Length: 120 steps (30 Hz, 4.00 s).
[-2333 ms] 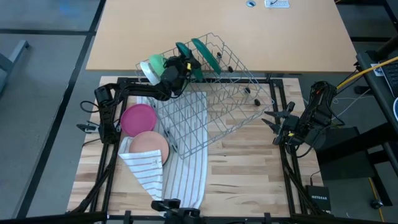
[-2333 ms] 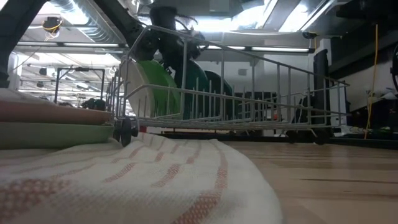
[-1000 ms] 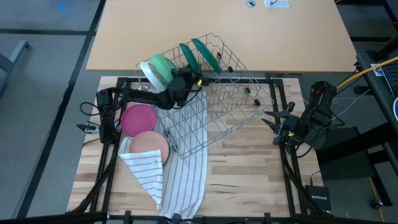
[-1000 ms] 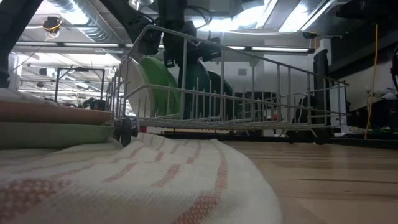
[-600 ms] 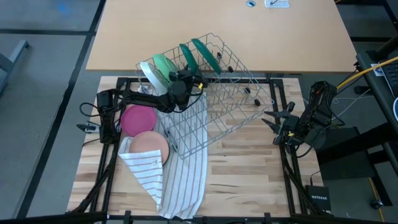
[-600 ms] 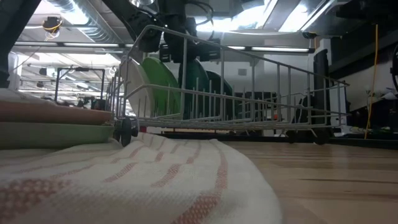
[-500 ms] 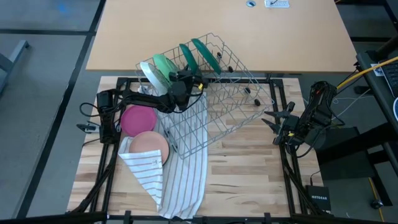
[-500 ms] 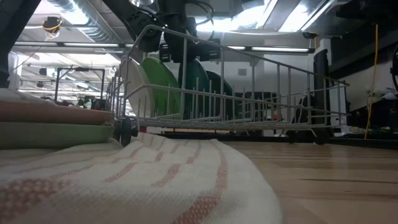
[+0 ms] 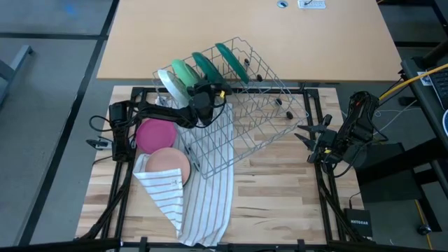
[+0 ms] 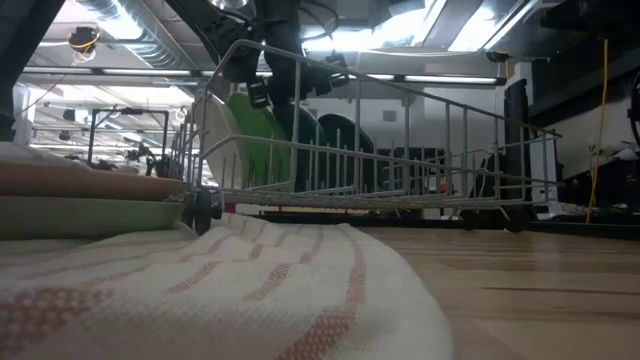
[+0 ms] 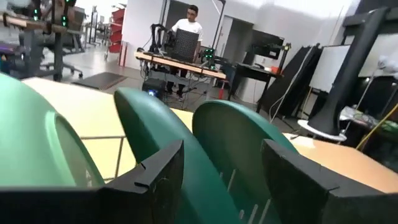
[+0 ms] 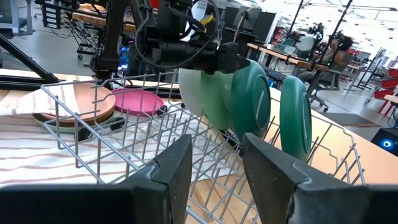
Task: Sort dishes
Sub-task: Put the dark green plate in the dish rack, then put the light orange plate in the dish rack
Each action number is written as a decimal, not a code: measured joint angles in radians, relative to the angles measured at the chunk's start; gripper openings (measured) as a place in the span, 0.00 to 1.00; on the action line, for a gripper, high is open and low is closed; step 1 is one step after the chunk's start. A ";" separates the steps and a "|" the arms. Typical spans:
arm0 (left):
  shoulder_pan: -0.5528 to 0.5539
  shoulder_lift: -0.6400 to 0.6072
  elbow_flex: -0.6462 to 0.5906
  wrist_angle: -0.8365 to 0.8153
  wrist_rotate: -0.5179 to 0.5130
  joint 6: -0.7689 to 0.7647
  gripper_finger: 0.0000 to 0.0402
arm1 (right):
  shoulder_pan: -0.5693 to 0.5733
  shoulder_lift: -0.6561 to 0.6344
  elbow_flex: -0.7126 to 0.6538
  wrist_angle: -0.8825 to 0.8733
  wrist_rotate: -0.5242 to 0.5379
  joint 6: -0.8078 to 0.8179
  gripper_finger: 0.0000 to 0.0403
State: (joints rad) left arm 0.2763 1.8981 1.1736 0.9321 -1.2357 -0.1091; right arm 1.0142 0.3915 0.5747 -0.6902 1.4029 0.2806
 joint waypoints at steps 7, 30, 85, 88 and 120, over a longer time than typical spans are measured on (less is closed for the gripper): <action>-0.014 0.000 0.000 -0.001 0.000 -0.097 0.51 | 0.000 0.000 0.000 0.000 0.000 0.000 0.36; -0.145 -0.002 0.000 0.389 0.125 0.375 0.51 | 0.000 0.000 0.000 0.000 0.000 0.000 0.36; -0.942 -0.211 -0.006 -0.976 0.465 -0.600 0.38 | 0.000 0.090 0.000 0.053 -0.115 0.273 0.36; -0.908 -0.231 -0.006 -1.161 0.617 -0.686 0.38 | 0.000 0.092 0.000 0.054 -0.132 0.273 0.36; -0.587 -0.366 -0.005 -2.233 0.811 -1.019 0.39 | 0.000 0.268 0.000 0.057 -0.243 0.408 0.36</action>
State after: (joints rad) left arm -0.3106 1.5326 1.1683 -1.3013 -0.4246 -1.1278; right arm 1.0138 0.6594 0.5743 -0.6334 1.1602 0.6888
